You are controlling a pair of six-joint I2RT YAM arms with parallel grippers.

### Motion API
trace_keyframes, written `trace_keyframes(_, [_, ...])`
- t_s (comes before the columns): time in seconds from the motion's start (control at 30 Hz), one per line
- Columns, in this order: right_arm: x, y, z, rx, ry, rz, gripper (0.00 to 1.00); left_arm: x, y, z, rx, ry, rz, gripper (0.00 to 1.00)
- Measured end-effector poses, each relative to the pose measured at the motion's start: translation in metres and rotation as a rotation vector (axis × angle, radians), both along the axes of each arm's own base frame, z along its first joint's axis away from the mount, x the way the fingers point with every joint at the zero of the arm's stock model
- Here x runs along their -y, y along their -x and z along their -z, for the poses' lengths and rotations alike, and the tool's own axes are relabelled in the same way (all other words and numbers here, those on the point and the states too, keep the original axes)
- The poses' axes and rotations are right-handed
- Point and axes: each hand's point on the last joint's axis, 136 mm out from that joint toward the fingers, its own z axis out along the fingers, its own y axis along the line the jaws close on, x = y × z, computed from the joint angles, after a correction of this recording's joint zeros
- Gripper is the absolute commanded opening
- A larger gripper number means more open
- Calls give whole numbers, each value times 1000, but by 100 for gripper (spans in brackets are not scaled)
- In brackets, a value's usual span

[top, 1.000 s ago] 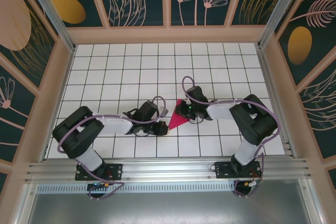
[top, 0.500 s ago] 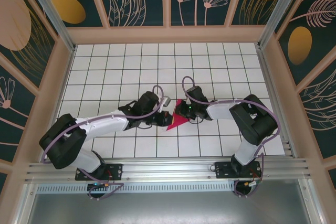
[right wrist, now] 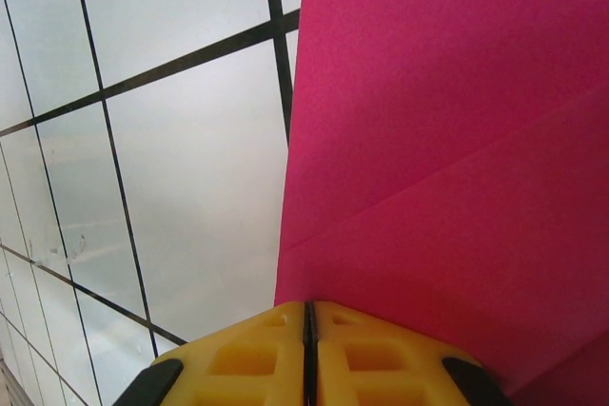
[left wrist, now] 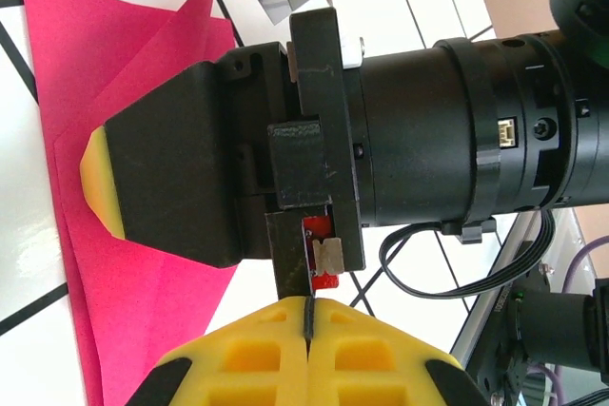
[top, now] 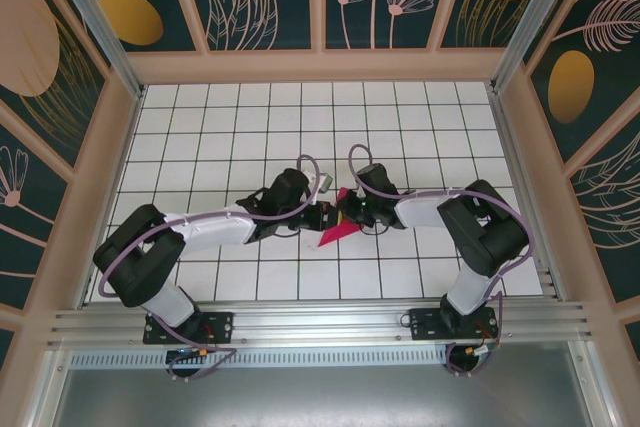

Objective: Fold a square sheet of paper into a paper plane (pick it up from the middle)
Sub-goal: Fourth fold the wing at the center of the table.

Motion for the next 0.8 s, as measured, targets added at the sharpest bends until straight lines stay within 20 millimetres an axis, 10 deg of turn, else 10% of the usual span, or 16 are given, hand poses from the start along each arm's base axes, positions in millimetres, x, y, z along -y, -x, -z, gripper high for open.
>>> trace_keyframes(0.23, [0, 0, 0, -1, -1, 1, 12, -37, 15, 41, -45, -113, -84, 0])
trace_keyframes(0.8, [0, 0, -1, 0, -1, 2, 12, -13, 7, 57, -90, -87, -40, 1])
